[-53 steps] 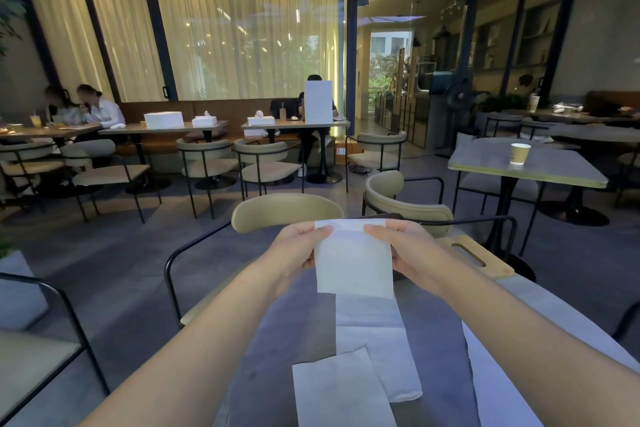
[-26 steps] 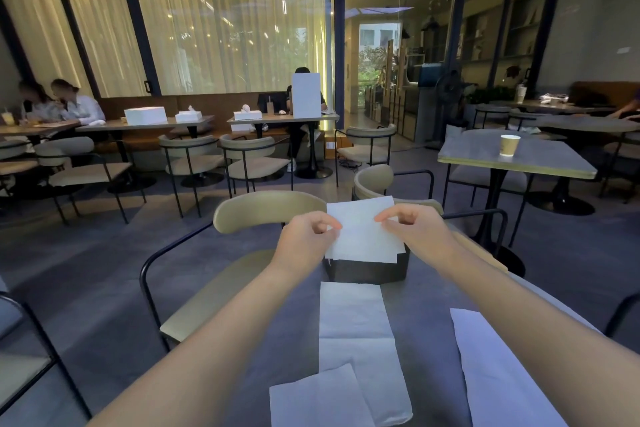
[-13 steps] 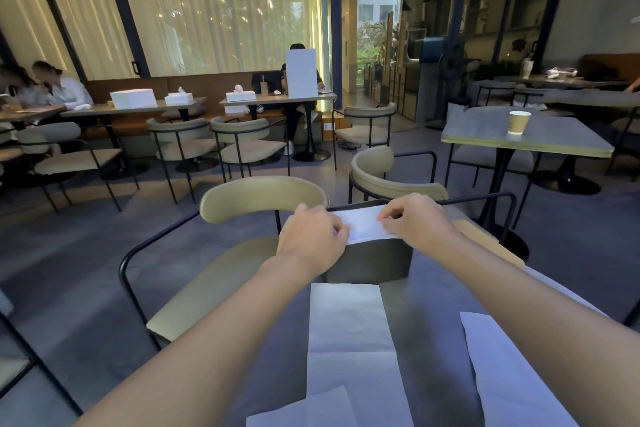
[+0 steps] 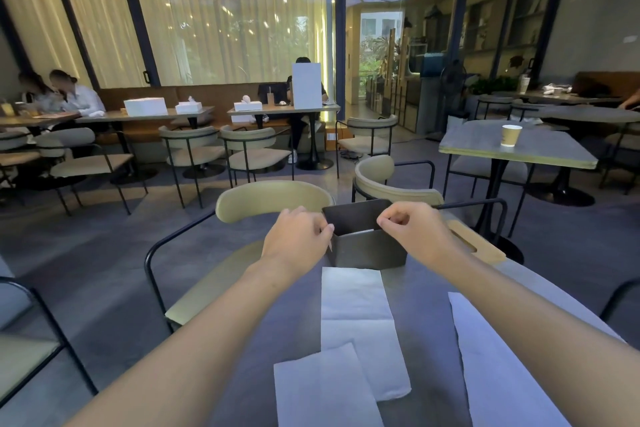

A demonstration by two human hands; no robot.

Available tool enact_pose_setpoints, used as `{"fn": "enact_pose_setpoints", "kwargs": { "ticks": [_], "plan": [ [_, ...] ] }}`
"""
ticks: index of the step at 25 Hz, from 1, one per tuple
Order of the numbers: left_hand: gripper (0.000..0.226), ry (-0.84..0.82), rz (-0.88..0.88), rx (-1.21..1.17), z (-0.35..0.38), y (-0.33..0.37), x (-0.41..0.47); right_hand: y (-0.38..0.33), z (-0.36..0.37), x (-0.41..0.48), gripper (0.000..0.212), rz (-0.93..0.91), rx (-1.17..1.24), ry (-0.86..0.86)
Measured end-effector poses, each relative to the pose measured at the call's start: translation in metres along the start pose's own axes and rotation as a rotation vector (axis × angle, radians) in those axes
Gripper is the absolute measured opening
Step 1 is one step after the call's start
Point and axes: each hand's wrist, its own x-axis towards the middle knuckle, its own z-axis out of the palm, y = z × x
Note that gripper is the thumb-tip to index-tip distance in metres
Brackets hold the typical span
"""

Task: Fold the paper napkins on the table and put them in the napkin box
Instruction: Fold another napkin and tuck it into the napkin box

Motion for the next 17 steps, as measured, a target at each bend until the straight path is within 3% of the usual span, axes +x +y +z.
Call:
{"fn": "enact_pose_setpoints", "kwargs": {
  "ticks": [4, 9, 17],
  "plan": [
    [0.033, -0.042, -0.044, 0.03, 0.009, -0.013, -0.03, 0.005, 0.016, -0.037, 0.016, 0.042, 0.008, -0.106],
    [0.027, -0.201, -0.121, 0.021, 0.05, -0.026, -0.053, 0.043, 0.056, -0.056, 0.021, 0.021, -0.19, -0.256],
    [0.021, -0.115, -0.073, -0.035, 0.079, -0.032, -0.054, 0.059, 0.075, -0.056, 0.017, -0.018, -0.233, -0.174]
  ]
}}
